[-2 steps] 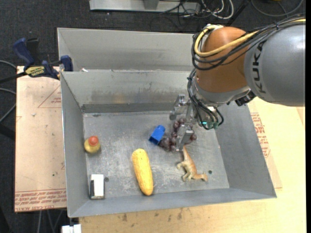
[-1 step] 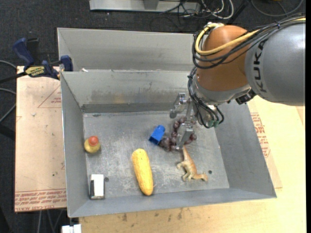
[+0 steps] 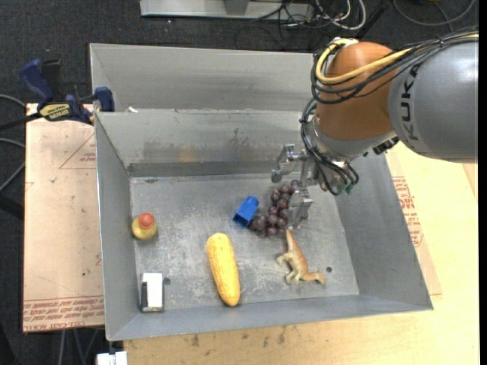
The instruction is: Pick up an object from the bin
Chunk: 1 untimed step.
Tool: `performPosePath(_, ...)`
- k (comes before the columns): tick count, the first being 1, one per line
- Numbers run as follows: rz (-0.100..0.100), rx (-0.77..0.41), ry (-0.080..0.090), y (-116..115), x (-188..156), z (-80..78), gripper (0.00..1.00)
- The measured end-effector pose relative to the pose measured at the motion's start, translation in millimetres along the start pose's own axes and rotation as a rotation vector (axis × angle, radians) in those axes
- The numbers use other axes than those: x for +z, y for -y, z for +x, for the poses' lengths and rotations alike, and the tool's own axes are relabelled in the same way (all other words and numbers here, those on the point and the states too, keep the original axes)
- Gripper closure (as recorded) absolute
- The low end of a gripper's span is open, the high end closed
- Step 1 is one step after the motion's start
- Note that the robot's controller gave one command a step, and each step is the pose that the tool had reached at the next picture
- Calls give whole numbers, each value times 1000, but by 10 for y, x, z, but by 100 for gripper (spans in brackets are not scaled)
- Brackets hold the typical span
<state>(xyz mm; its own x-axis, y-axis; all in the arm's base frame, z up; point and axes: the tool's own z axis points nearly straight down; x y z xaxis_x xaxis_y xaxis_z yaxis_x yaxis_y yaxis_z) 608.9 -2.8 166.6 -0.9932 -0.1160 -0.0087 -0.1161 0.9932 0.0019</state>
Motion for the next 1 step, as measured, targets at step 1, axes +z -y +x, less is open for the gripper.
performPosePath(1, 1, -252, -5, 298, 350, -90, 0)
